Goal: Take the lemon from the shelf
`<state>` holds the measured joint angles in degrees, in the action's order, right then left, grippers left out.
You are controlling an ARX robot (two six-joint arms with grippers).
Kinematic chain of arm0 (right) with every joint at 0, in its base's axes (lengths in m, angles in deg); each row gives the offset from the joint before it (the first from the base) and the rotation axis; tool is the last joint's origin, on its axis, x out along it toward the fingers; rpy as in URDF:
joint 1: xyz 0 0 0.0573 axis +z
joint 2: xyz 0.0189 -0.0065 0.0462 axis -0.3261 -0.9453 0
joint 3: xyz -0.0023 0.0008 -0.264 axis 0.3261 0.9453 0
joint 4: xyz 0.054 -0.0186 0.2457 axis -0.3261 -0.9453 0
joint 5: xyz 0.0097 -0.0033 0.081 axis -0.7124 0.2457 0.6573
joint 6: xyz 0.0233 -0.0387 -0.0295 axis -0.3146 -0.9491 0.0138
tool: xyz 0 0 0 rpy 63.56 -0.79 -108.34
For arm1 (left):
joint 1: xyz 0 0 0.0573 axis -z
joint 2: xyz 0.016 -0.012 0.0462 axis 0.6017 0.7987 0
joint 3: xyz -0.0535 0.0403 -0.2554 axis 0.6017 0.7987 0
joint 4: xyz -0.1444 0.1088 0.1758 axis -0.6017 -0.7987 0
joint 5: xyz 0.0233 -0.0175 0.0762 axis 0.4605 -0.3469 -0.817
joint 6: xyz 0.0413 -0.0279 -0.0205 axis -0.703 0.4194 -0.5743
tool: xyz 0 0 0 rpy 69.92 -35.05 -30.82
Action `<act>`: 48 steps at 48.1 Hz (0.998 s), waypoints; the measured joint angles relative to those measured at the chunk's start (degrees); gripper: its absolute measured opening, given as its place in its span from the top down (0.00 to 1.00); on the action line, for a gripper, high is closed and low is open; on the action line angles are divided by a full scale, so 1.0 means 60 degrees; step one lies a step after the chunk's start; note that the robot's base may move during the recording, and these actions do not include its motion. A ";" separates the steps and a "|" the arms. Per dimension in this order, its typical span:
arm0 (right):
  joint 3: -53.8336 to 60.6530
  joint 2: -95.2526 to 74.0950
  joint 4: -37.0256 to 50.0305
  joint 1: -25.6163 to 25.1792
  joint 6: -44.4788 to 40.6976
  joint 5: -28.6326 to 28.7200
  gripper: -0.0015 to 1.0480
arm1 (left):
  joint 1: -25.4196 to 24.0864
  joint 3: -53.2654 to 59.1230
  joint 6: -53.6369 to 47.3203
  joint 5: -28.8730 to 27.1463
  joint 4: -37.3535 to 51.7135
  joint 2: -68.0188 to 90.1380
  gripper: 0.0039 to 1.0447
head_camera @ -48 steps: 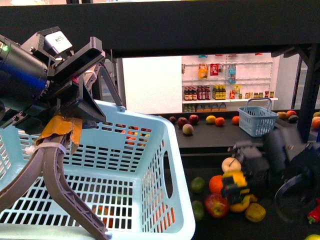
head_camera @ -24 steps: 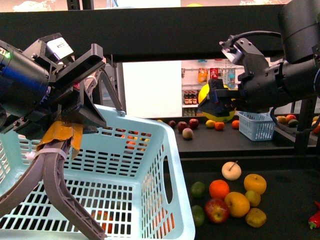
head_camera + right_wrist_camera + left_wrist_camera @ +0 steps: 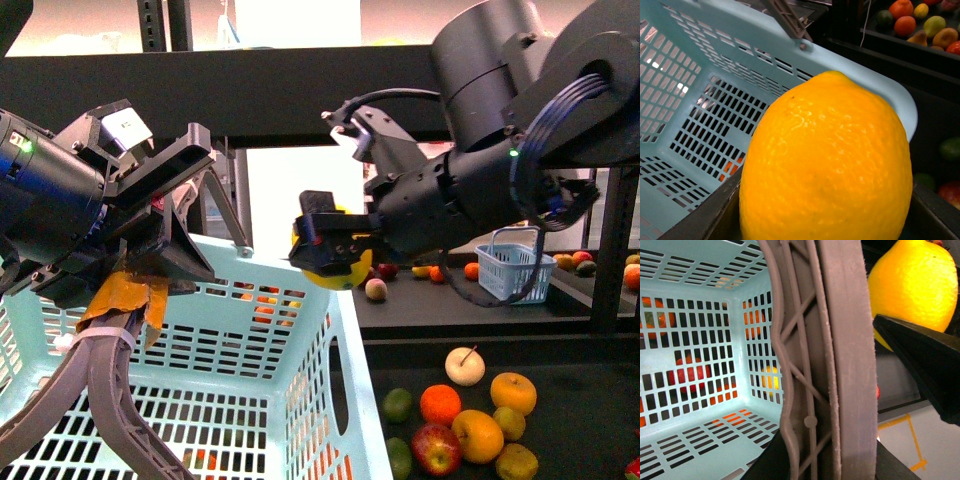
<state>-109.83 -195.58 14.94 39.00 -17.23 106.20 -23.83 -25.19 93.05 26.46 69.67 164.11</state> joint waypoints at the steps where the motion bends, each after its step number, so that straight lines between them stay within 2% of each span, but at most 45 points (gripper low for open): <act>1: -0.0080 -0.0062 -0.0033 0.0069 -0.0004 -0.0033 0.33 | 0.0000 0.0000 0.0000 0.0000 0.0000 0.0000 0.84; 9: -0.0386 -0.0670 -0.0368 0.0448 -0.0058 -0.0470 0.33 | 0.0000 0.0000 0.0000 -0.0004 -0.0004 0.0000 0.84; 24: -0.0386 -0.0907 -0.0390 0.0718 -0.0131 -0.0393 0.33 | 0.0000 0.0000 0.0000 0.0004 0.0000 0.0000 0.84; 34: -0.0390 -0.0907 -0.0306 0.0798 -0.0153 -0.0415 0.07 | 0.0000 0.0000 0.0000 0.0000 0.0000 0.0000 0.84; 48: -0.0328 -0.0656 0.0554 -0.0561 0.0302 -0.0521 0.07 | 0.0000 0.0018 -0.0007 -0.0044 0.0000 0.0011 0.84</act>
<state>-111.79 -199.52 18.26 35.63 -15.42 103.08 -23.83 -25.08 93.01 26.20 69.67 164.18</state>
